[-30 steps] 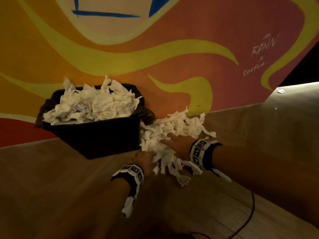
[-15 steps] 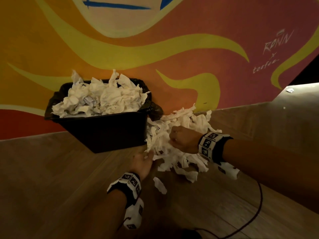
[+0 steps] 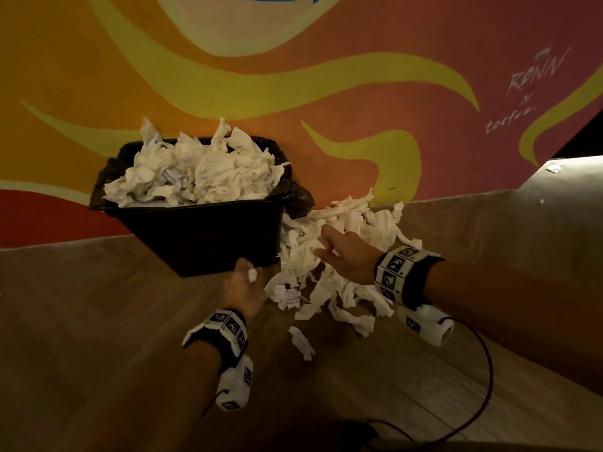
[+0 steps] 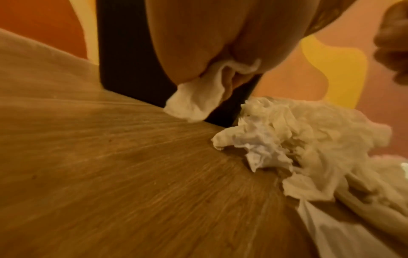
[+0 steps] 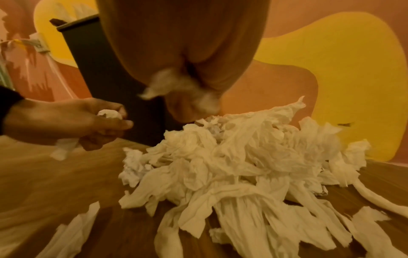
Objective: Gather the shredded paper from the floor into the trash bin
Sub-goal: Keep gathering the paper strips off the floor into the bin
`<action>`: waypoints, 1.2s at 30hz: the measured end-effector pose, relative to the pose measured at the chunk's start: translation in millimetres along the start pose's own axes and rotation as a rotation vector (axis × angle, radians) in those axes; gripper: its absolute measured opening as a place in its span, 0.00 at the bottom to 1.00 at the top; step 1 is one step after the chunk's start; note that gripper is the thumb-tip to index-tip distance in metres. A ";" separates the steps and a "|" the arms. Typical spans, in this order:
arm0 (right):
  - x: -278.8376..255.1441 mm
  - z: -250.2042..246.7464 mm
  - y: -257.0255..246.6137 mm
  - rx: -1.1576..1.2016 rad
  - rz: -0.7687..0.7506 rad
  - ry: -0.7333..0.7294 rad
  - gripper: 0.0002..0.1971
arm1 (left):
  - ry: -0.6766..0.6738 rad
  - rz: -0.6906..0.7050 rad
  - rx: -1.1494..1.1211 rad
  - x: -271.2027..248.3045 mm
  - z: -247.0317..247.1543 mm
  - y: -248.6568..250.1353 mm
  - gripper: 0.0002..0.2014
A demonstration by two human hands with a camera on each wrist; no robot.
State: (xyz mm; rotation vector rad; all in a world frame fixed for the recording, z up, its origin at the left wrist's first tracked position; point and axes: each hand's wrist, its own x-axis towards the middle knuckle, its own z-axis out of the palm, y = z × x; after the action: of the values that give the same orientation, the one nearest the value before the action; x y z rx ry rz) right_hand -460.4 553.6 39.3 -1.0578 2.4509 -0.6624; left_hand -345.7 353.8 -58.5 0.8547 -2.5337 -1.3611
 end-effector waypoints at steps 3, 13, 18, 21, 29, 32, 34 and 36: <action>-2.8 8.4 3.7 -0.185 -0.025 -0.171 0.07 | -0.292 0.030 0.171 -1.5 12.7 0.1 0.16; 0.0 38.3 6.0 -0.654 -0.066 -0.522 0.33 | -0.503 0.071 0.667 -21.9 22.7 -19.7 0.20; 4.0 47.1 10.4 -0.566 0.013 -0.522 0.37 | -0.433 0.053 0.430 -35.0 3.4 -20.4 0.09; 3.1 45.1 14.9 -0.537 0.000 -0.529 0.30 | -0.456 0.122 0.210 -39.9 -3.7 -12.4 0.09; -3.2 18.0 -4.0 -0.340 -0.027 -0.420 0.19 | -0.716 0.336 0.470 -56.0 29.6 -13.2 0.17; -6.0 3.8 -8.2 -0.277 -0.043 -0.263 0.24 | -0.732 0.276 0.575 -58.8 35.6 -17.6 0.13; -8.7 -3.7 -8.7 -0.290 -0.062 -0.155 0.20 | -0.709 0.250 0.554 -58.7 36.3 -17.7 0.15; -13.9 -8.3 -8.0 -0.271 -0.060 -0.094 0.12 | -0.674 0.254 0.559 -55.4 34.6 -16.3 0.14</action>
State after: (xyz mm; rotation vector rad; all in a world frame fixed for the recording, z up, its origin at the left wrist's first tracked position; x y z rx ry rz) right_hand -451.3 561.4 52.8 -1.2370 2.4825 -0.2939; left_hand -306.1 401.9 -84.0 0.0877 -3.4739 -0.9755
